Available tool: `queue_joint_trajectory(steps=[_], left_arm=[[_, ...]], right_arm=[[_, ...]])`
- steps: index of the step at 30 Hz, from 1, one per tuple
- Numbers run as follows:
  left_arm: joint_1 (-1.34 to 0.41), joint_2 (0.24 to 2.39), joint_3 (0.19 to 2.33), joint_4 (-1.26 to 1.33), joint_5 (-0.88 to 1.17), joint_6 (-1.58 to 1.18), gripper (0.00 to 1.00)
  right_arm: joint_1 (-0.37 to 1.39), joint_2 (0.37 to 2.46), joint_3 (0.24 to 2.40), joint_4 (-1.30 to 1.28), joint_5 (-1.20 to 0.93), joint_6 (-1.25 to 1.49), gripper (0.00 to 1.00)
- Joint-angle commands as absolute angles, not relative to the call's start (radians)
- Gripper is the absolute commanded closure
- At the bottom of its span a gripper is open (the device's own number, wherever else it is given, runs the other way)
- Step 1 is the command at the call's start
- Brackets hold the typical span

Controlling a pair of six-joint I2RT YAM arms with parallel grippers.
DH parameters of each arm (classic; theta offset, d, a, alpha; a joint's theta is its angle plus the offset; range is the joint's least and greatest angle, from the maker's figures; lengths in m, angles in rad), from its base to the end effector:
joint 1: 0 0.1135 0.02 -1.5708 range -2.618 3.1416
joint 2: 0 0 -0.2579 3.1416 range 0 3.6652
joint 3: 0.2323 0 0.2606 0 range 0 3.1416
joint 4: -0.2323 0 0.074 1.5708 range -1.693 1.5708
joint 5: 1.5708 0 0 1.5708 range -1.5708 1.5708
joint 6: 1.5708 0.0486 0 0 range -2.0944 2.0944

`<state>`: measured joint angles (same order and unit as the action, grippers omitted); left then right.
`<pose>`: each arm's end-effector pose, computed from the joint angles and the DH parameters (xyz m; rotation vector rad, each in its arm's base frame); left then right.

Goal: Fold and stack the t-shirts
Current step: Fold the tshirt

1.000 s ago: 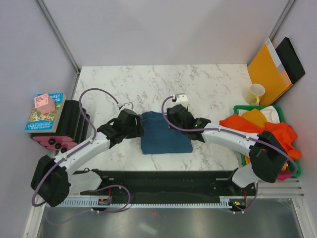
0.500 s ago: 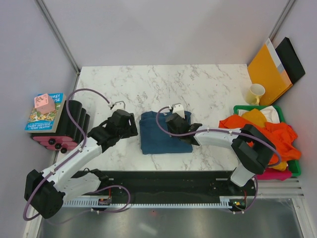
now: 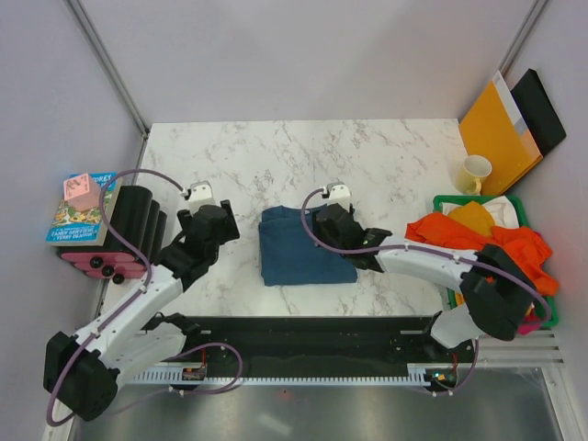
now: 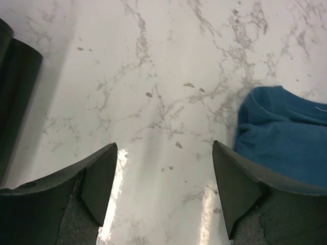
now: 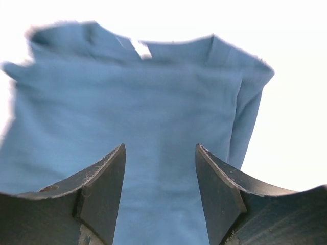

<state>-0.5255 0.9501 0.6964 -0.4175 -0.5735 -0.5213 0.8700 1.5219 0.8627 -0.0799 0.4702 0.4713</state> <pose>0.2039 -0.0878 0.2463 -0.2945 2.1001 0.0296 0.2305 0.2390 0.1842 -0.2084 2.2119 0.1918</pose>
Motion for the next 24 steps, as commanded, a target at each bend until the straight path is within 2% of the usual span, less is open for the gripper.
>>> queue_joint_trajectory(steps=[1, 3, 7, 14, 15, 16, 17, 24], left_arm=[[-0.441, 0.913, 0.523, 0.088, -0.686, -0.205, 0.19], [-0.398, 0.966, 0.406, 0.388, -0.614, -0.065, 0.19], [-0.333, 1.089, 0.302, 0.679, -0.598, 0.069, 0.22], [-0.262, 1.321, 0.294, 0.931, -0.500, 0.098, 0.23], [-0.246, 1.339, 0.305, 0.952, -0.499, 0.056, 0.21], [-0.244, 1.371, 0.314, 0.966, -0.512, 0.060, 0.15], [-0.241, 1.385, 0.314, 1.006, -0.521, 0.042, 0.01], [-0.222, 1.405, 0.259, 1.080, -0.479, 0.040, 0.00]], right_arm=[[0.873, 1.349, 0.933, -0.035, 0.485, 0.453, 0.35], [0.871, 1.290, 0.949, -0.051, 0.486, 0.446, 0.35], [0.871, 1.204, 0.966, -0.118, 0.482, 0.454, 0.34], [0.871, 1.094, 0.962, -0.225, 0.512, 0.456, 0.34], [0.871, 1.079, 0.960, -0.242, 0.515, 0.459, 0.33], [0.871, 1.069, 0.957, -0.267, 0.531, 0.465, 0.33], [0.873, 1.059, 0.950, -0.281, 0.538, 0.474, 0.33], [0.871, 1.000, 0.897, -0.319, 0.568, 0.494, 0.32]])
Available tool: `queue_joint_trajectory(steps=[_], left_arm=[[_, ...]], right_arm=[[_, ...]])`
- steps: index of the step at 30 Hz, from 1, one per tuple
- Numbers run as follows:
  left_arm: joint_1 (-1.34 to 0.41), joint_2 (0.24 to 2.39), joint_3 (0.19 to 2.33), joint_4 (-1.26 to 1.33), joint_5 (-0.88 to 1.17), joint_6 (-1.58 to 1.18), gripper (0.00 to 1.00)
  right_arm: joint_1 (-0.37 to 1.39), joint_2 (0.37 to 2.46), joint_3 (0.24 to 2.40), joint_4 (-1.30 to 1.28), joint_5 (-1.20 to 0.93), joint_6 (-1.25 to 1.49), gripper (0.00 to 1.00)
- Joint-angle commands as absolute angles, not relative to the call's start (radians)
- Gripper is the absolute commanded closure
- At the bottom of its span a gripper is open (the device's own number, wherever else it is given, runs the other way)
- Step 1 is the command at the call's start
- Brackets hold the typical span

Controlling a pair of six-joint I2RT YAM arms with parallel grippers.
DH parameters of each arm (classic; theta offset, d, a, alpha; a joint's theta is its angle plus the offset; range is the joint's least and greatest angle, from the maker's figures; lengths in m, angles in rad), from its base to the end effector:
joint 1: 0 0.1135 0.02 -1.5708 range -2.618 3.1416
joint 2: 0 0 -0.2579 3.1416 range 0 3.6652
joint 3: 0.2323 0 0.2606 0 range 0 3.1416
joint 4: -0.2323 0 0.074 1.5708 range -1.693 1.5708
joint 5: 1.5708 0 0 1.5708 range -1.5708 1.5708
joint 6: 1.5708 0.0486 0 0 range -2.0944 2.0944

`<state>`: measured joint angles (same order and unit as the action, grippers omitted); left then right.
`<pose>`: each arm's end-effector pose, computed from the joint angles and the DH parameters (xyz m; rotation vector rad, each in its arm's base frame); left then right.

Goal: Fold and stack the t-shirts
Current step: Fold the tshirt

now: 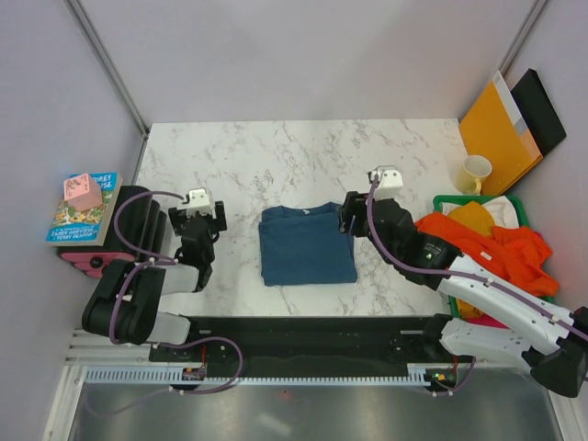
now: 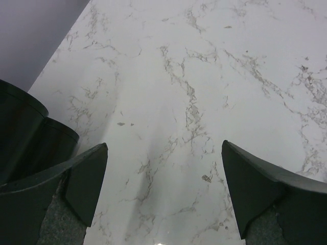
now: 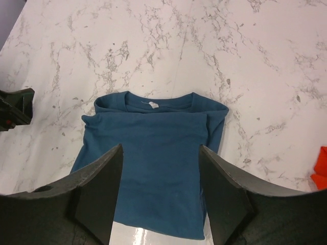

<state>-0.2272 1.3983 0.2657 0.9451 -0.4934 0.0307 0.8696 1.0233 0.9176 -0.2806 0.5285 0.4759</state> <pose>0.2511 -0.0344 0.1416 -0.1336 1.7393 0.2893 0.1811 0.1765 0.3229 -0.0322 1.9214 0.3925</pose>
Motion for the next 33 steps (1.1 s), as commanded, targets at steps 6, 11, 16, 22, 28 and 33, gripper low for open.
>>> queue_joint_trajectory(steps=[6, 11, 16, 22, 28, 33], left_arm=[[-0.222, 1.387, 0.235, 1.111, -0.491, 0.034, 0.00], [-0.224, 1.381, 0.229, 1.114, -0.566, 0.009, 0.00], [-0.183, 1.349, 0.197, 1.135, -0.449, -0.020, 0.00], [-0.094, 1.376, 0.109, 1.297, -0.212, -0.035, 0.00], [-0.054, 1.439, 0.217, 1.170, -0.124, -0.040, 0.00], [-0.057, 1.433, 0.213, 1.154, -0.118, -0.035, 0.00]], right_arm=[[0.871, 1.008, 0.922, -0.351, 0.552, 0.502, 0.32], [0.873, 0.989, 0.904, -0.360, 0.572, 0.508, 0.31], [0.871, 0.966, 0.867, -0.365, 0.574, 0.538, 0.31], [0.871, 0.937, 0.830, -0.367, 0.566, 0.575, 0.32], [0.873, 0.907, 0.822, -0.396, 0.587, 0.584, 0.32], [0.871, 0.923, 0.828, -0.396, 0.572, 0.587, 0.32]])
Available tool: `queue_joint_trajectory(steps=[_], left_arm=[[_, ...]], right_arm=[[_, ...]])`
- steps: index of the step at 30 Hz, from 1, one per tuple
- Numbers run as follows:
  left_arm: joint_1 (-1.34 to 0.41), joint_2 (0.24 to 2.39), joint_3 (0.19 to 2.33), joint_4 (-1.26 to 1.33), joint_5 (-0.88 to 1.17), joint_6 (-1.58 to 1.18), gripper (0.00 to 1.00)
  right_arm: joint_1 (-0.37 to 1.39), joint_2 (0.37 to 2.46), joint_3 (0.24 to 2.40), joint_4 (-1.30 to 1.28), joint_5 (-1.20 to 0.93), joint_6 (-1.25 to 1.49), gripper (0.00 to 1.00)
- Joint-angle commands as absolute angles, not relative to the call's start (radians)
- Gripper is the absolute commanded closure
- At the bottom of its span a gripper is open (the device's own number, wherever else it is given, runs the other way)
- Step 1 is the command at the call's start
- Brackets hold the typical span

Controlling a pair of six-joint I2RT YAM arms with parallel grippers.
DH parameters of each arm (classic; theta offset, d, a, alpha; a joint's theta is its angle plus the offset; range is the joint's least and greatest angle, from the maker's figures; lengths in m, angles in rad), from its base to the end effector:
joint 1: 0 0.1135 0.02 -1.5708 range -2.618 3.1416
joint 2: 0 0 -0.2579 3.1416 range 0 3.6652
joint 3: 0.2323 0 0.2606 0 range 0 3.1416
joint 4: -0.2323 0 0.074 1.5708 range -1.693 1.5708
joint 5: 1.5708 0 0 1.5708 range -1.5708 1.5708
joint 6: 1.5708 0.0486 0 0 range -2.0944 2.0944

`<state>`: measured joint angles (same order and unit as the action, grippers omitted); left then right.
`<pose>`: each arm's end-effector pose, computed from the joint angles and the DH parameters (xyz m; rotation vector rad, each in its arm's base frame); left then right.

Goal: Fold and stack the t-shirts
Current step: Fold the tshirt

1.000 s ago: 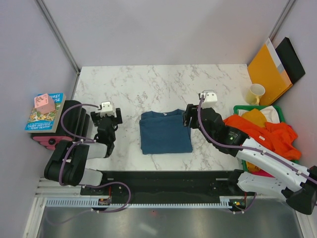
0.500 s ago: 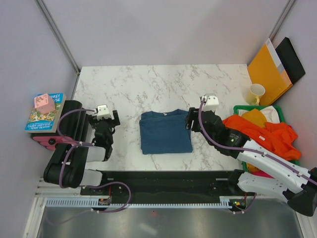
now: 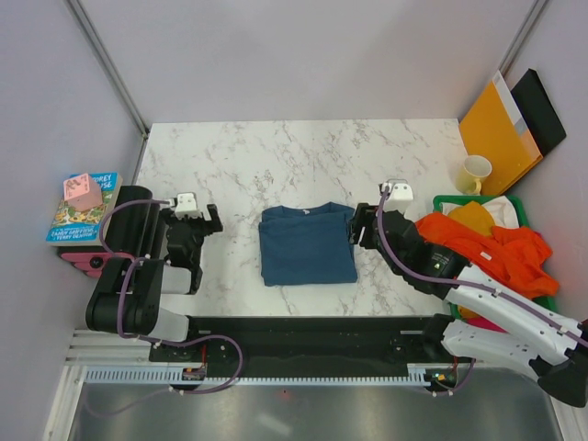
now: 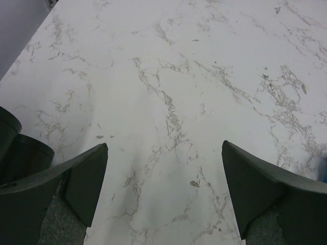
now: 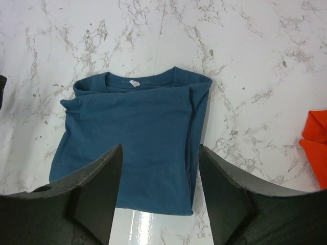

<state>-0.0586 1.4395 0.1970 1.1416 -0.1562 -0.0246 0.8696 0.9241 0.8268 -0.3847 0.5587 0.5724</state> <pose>0.2462 -0.0069 0.1362 -0.0895 1.6685 0.0677 0.1648 0.1552 0.3010 0.0465 1.9921 0.3616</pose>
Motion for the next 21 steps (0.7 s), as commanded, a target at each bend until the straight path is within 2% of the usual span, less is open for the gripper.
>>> queue_joint_trajectory(steps=[1, 6, 14, 21], left_arm=[[-0.057, 1.430, 0.198, 1.167, -0.115, -0.032, 0.00], [-0.057, 1.430, 0.215, 1.141, -0.037, -0.008, 0.00], [-0.057, 1.434, 0.222, 1.132, -0.028, -0.002, 0.00], [-0.057, 1.436, 0.224, 1.131, -0.026, -0.002, 0.00]], right_arm=[[0.873, 0.930, 0.834, -0.396, 0.572, 0.589, 0.32], [0.871, 0.963, 0.850, -0.356, 0.590, 0.554, 0.32], [0.871, 1.150, 0.914, -0.243, 0.635, 0.485, 0.32], [0.880, 1.340, 1.089, -0.310, 0.704, 0.555, 0.34]])
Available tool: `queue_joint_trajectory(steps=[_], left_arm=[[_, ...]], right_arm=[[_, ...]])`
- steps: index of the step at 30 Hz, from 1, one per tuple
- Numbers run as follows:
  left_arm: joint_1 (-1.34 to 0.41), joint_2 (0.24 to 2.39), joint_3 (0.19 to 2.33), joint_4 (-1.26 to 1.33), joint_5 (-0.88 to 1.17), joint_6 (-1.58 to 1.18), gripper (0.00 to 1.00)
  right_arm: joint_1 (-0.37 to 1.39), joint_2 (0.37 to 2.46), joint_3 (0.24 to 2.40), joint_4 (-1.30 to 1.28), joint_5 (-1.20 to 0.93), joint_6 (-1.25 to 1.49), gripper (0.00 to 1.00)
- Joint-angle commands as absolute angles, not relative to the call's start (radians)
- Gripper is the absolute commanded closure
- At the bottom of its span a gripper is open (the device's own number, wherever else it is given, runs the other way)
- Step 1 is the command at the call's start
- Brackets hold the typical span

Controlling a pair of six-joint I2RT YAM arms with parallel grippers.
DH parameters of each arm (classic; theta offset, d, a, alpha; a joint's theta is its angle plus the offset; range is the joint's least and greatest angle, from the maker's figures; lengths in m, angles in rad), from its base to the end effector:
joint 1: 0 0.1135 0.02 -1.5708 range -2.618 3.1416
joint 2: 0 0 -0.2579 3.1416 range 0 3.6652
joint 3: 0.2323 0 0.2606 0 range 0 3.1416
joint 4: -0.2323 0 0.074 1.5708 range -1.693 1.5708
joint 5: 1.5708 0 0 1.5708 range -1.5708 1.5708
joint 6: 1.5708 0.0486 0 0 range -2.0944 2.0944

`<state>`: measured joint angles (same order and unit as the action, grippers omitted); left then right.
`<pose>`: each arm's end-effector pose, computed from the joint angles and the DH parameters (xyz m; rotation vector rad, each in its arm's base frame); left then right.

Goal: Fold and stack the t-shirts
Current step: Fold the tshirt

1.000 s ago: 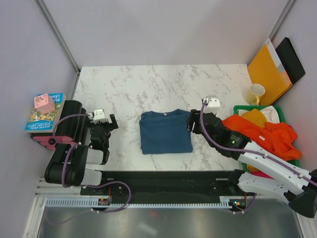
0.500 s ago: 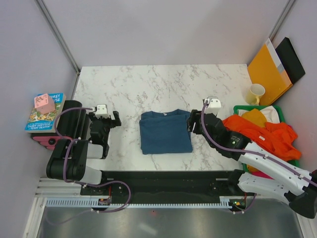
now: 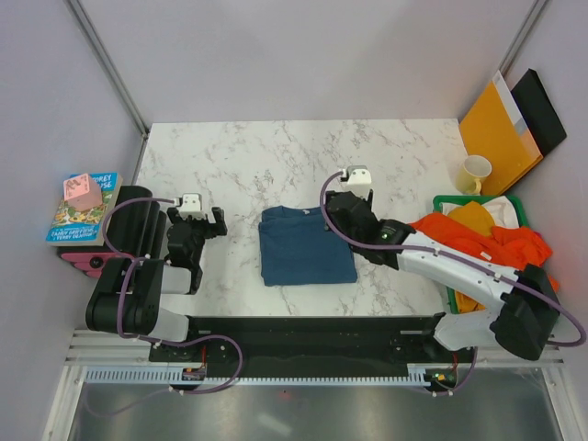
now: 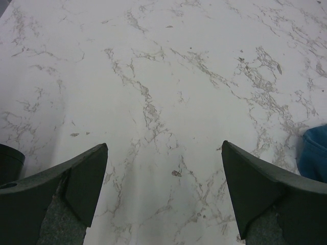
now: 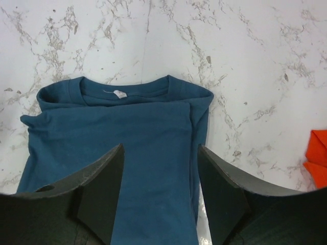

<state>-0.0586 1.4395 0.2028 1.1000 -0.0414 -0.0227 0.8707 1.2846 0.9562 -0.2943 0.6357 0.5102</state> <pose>0.2472 -0.0125 0.1326 -0.0002 1.7074 -0.0252 0.2144 0.2097 0.2699 -0.0268 2.0624 0.1487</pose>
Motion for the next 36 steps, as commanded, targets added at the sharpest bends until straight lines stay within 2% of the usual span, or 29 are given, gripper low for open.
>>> queue_joint_trajectory(steps=[1, 10, 13, 15, 17, 19, 20, 21, 22, 23, 25, 26, 30, 33, 36], left_arm=[[-0.055, 1.434, 0.224, 1.131, -0.026, -0.002, 0.00], [-0.057, 1.436, 0.225, 1.132, -0.025, -0.002, 0.00], [-0.055, 1.437, 0.225, 1.123, -0.023, -0.002, 0.00], [-0.058, 1.418, 0.238, 1.111, 0.065, 0.046, 0.00], [-0.058, 1.369, 0.224, 1.082, 0.031, 0.037, 0.00], [-0.058, 1.268, 0.370, 0.792, 0.038, 0.067, 0.00], [-0.060, 1.287, 0.471, 0.403, -0.036, 0.069, 0.00], [-0.060, 1.323, 0.681, 0.235, -0.107, -0.010, 0.00], [-0.058, 1.403, 0.780, 0.083, -0.144, -0.044, 0.00], [-0.058, 1.426, 0.858, -0.177, -0.132, -0.061, 0.00], [-0.058, 1.437, 0.994, -0.335, 0.002, -0.032, 0.00], [-0.058, 1.418, 1.017, -0.442, 0.190, -0.019, 0.00], [-0.098, 1.352, 1.061, -0.604, 0.409, -0.002, 0.00], [-0.198, 1.327, 1.117, -0.690, 0.356, 0.018, 0.00], [-0.207, 1.331, 1.167, -0.709, 0.394, 0.025, 0.00]], right_arm=[[0.888, 1.353, 1.107, -0.330, 0.718, 0.566, 0.33], [0.992, 1.499, 1.302, -0.592, 0.882, 0.666, 0.36], [1.031, 1.555, 1.350, -0.626, 0.911, 0.672, 0.36], [1.042, 1.580, 1.353, -0.637, 0.914, 0.698, 0.35], [1.043, 1.585, 1.341, -0.623, 0.894, 0.729, 0.35], [1.046, 1.580, 1.310, -0.586, 0.873, 0.736, 0.34], [1.046, 1.580, 1.295, -0.569, 0.868, 0.724, 0.34], [1.046, 1.585, 1.269, -0.549, 0.861, 0.713, 0.33], [1.046, 1.592, 1.261, -0.532, 0.858, 0.706, 0.33], [1.042, 1.603, 1.258, -0.532, 0.851, 0.698, 0.33], [1.034, 1.626, 1.249, -0.528, 0.838, 0.699, 0.33], [1.020, 1.628, 1.223, -0.514, 0.812, 0.701, 0.33], [0.977, 1.608, 1.117, -0.398, 0.717, 0.698, 0.32], [0.968, 1.632, 1.086, -0.351, 0.690, 0.690, 0.32], [0.966, 1.675, 1.088, -0.341, 0.678, 0.690, 0.32]])
